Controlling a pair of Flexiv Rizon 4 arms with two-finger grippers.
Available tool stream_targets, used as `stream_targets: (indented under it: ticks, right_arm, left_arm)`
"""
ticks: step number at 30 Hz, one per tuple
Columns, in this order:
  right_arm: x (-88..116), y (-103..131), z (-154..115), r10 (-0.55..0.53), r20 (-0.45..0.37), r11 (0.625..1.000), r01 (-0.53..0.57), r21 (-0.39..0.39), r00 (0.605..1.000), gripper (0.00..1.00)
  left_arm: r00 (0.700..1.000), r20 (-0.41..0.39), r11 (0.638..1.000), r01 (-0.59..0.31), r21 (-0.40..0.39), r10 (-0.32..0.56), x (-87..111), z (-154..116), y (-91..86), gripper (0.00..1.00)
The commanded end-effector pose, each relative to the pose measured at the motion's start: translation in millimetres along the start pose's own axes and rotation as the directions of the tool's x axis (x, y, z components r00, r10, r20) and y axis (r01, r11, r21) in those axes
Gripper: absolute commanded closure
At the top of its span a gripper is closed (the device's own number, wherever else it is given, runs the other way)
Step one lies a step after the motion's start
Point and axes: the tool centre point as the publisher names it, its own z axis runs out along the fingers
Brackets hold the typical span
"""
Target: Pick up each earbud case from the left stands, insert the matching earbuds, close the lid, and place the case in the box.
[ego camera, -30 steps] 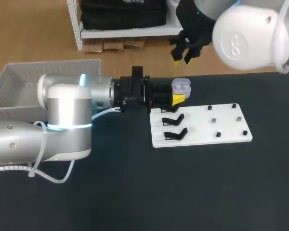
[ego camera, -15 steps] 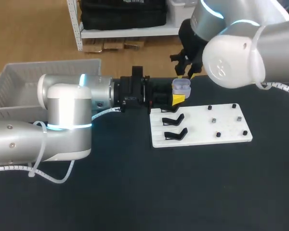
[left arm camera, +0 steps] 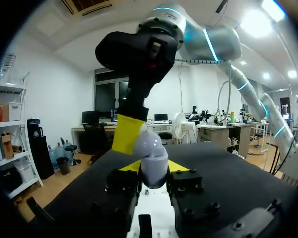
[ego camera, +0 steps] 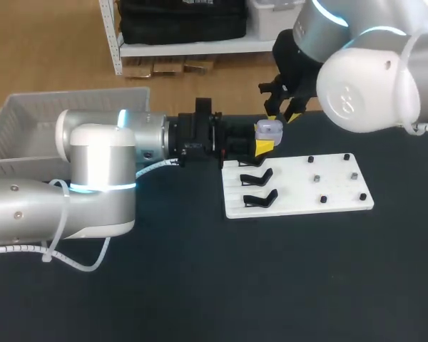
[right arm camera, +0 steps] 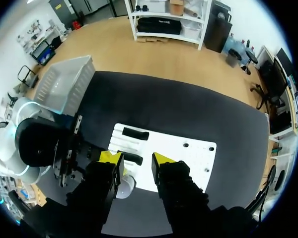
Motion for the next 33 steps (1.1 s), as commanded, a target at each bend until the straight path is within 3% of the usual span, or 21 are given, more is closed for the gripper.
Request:
stream_targets:
  ticks: [1, 9, 13, 14, 15, 22, 33]
  right_arm:
    - [5.6, -0.8, -0.5, 0.004, 0.01, 1.0, -0.004, 0.0, 1.0, 0.64]
    - [-8.5, -14.8, -25.5, 0.103, 0.101, 0.994, -0.098, -0.054, 0.99, 0.57]
    - [0.9, -25.1, -30.5, 0.159, 0.13, 0.983, -0.145, -0.109, 0.979, 0.53]
    - [5.5, -27.7, -29.5, 0.175, 0.133, 0.98, -0.159, -0.123, 0.976, 0.34]
    - [9.0, -29.8, -28.4, 0.191, 0.149, 0.975, -0.17, -0.146, 0.97, 0.0]
    - [26.9, -48.7, -22.9, 0.369, 0.235, 0.917, -0.312, -0.248, 0.899, 0.0]
    - [26.9, -48.7, -22.9, 0.369, 0.235, 0.917, -0.312, -0.248, 0.899, 0.0]
  left_arm:
    - [1.0, 0.005, 1.0, -0.005, -0.009, 0.005, 0.9, 0.5, -1.9, 1.0]
    - [1.0, 0.005, 1.0, -0.005, -0.009, 0.005, 0.9, 0.5, -1.9, 1.0]
    - [1.0, 0.005, 1.0, -0.005, -0.009, 0.005, 0.9, 0.5, -1.9, 1.0]
    - [1.0, 0.005, 1.0, -0.005, -0.009, 0.005, 0.9, 0.5, -1.9, 1.0]
    - [1.0, 0.008, 1.0, -0.012, -0.017, 0.012, -2.5, -3.7, -1.6, 1.0]
    - [0.998, 0.006, 0.997, -0.056, -0.059, 0.057, -20.1, -39.5, 0.0, 1.0]
    - [0.995, -0.052, 0.98, -0.097, -0.176, 0.09, -22.1, -132.9, 19.7, 1.0]
